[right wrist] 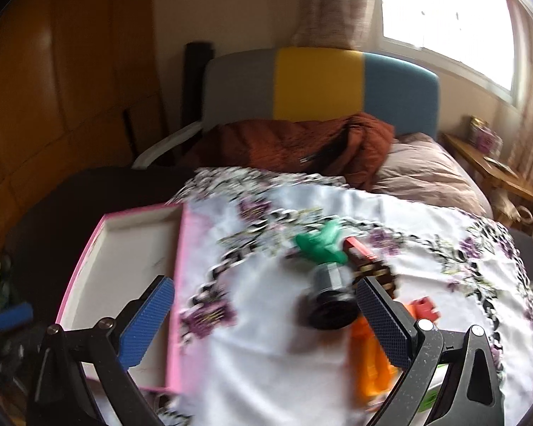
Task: Organize rigid objects
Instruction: 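Grasp the black cylinder with the left tool and lift it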
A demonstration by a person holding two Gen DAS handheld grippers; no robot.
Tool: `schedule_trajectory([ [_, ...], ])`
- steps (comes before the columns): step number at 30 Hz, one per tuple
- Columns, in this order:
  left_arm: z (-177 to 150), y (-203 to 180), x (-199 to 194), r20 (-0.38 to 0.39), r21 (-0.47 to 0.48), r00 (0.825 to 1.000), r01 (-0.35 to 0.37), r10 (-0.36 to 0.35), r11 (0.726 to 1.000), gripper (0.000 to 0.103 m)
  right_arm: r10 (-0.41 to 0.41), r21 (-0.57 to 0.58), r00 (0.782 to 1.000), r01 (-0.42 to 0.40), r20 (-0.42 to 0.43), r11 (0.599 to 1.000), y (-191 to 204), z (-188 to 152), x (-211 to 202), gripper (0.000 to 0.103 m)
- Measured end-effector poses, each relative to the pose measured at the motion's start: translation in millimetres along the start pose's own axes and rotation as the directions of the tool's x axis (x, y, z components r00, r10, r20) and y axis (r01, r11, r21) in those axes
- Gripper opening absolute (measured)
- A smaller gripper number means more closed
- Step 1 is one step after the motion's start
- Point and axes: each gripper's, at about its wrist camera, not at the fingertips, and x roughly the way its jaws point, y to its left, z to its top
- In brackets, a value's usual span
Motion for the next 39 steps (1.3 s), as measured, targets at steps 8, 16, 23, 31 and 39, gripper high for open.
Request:
schedule_trajectory([
  [8,6,-45,22,-0.044,0.122,0.998,0.045,-0.040,0.991,0.064,-0.123,0.239,0.992,0.111,0.033,0.965,-119,19,7,0.103],
  [16,23,-81,58,-0.193,0.137,0.969,0.181,-0.153,0.974,0.065,-0.159,0.502,0.987,0.145,-0.015,0.852,-192,-4,14,0.103],
  [23,55,-129,110,-0.306,0.057,0.907,0.320,-0.288,0.946,0.064,-0.126,0.505,0.992,0.117,-0.017,0.855,-188,-2,12,0.103],
  [31,86,-175,166,-0.333,0.027,0.887,0.347,-0.318,0.938,0.064,-0.101,0.524,0.995,0.086,0.001,0.848,-190,-1,10,0.103],
  [39,94,-201,221,-0.400,0.004,0.870,0.317,-0.289,0.948,0.064,-0.070,0.546,0.998,0.055,0.008,0.836,-194,-2,11,0.103],
])
